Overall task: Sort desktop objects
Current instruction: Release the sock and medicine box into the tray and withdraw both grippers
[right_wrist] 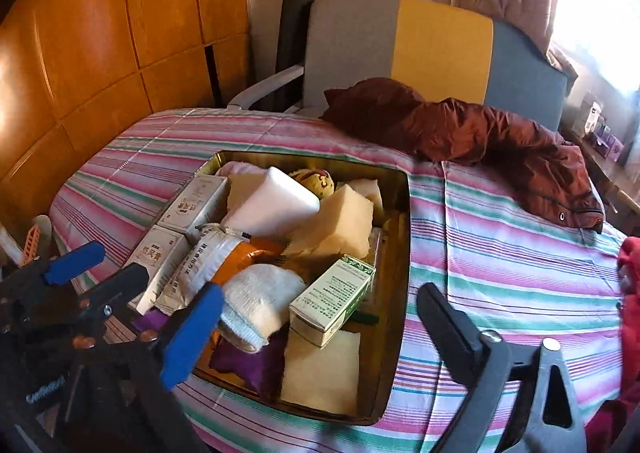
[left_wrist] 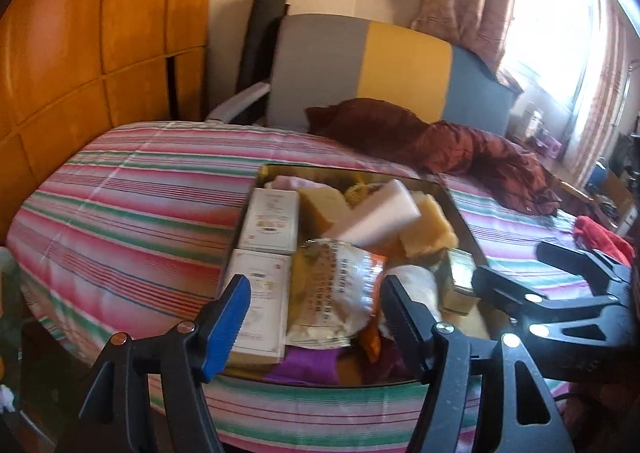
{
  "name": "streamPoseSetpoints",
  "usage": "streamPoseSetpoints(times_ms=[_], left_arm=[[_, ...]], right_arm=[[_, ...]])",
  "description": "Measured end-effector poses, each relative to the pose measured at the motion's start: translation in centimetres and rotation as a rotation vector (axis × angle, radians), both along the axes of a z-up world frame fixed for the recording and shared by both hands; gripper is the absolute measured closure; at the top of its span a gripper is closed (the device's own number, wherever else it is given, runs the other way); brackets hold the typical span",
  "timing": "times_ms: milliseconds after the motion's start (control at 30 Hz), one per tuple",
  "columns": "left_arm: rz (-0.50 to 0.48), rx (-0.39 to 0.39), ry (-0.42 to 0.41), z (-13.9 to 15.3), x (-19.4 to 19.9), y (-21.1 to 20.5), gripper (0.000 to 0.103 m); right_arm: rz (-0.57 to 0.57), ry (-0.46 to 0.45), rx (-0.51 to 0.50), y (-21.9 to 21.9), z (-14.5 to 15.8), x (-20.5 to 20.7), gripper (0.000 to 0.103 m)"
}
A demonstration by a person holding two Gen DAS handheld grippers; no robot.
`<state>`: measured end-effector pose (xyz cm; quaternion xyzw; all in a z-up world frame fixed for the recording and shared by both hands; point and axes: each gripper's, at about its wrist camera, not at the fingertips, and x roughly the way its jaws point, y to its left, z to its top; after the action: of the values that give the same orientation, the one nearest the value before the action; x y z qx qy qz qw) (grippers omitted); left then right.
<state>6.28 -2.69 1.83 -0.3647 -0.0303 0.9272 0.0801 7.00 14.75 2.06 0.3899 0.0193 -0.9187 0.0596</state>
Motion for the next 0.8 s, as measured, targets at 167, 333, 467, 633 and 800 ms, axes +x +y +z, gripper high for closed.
streamPoseSetpoints(times_ms=[167, 333, 467, 633, 800], left_arm=[[0.074, -0.068, 0.018, 0.4, 0.5, -1.2, 0.035], [0.129, -0.084, 0.008, 0.7, 0.7, -2.4, 0.035], [0.129, -0.099, 0.017, 1.0, 0.9, -2.5, 0.035], [0.173, -0.249, 0.104, 1.3, 2.2, -0.8, 0.035], [0.085, -0.242, 0.078, 1.0, 3.0, 1.0, 0.035]], right_arm=[[-0.007, -0.006, 0.028, -1.0, -0.1, 0.2, 0.001], [-0.016, -0.017, 0.038, -1.8, -0.5, 0.2, 0.000], [-0.041, -0.015, 0.047, -1.9, -0.5, 0.2, 0.000], [-0.067, -0.015, 0.036, -1.8, -0.3, 0.2, 0.000], [-0.102, -0.018, 0.030, -1.5, -0.4, -0.1, 0.000]])
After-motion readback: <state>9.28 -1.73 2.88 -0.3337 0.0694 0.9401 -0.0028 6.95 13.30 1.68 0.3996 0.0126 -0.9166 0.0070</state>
